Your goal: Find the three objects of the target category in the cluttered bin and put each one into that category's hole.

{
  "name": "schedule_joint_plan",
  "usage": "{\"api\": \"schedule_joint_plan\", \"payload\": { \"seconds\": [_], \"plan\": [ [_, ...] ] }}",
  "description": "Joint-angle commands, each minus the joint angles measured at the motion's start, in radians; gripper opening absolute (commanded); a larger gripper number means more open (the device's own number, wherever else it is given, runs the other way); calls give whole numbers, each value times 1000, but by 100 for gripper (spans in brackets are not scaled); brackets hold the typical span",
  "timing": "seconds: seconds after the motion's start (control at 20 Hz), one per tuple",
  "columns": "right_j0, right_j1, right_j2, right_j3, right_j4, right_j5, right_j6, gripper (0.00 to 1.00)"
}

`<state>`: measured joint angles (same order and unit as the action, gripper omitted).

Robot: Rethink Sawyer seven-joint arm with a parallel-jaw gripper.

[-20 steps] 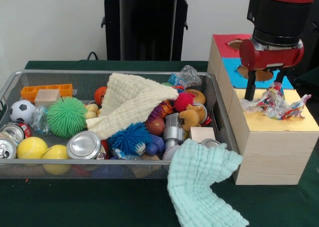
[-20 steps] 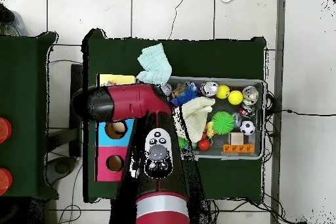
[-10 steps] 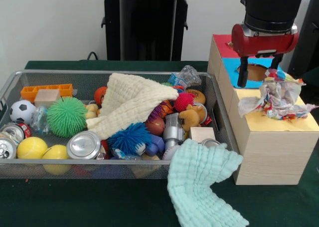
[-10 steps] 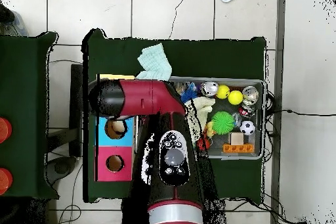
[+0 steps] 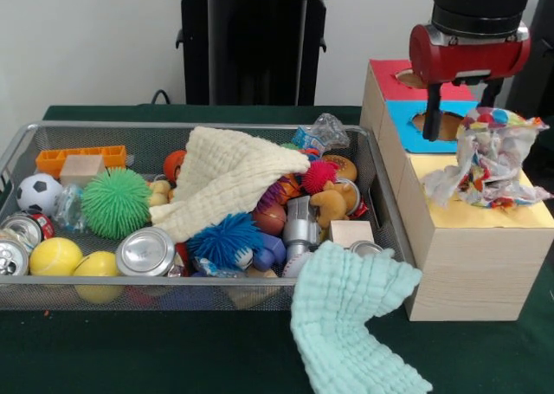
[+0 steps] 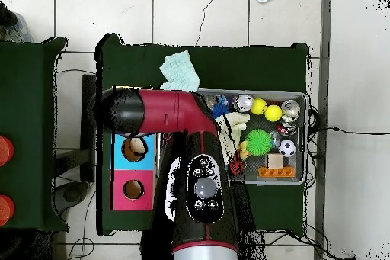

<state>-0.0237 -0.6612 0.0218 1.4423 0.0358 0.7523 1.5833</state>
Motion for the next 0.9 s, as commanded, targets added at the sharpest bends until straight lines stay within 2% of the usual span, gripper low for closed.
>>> {"api": "schedule_joint_plan", "payload": {
  "seconds": [0.05, 0.4, 0.45, 0.6, 0.65, 0.9],
  "plan": [
    [-21, 10, 72, 92, 56, 47, 145, 0],
    [-15, 10, 77, 97, 79, 39, 141, 0],
    [-10, 12, 68, 95, 87, 46, 152, 100],
    [-12, 13, 71, 100, 71, -16, 136, 100],
    [-16, 15, 78, 106, 83, 16, 132, 100],
    [-18, 22, 80, 103, 79, 3, 125, 100]
  ]
}}
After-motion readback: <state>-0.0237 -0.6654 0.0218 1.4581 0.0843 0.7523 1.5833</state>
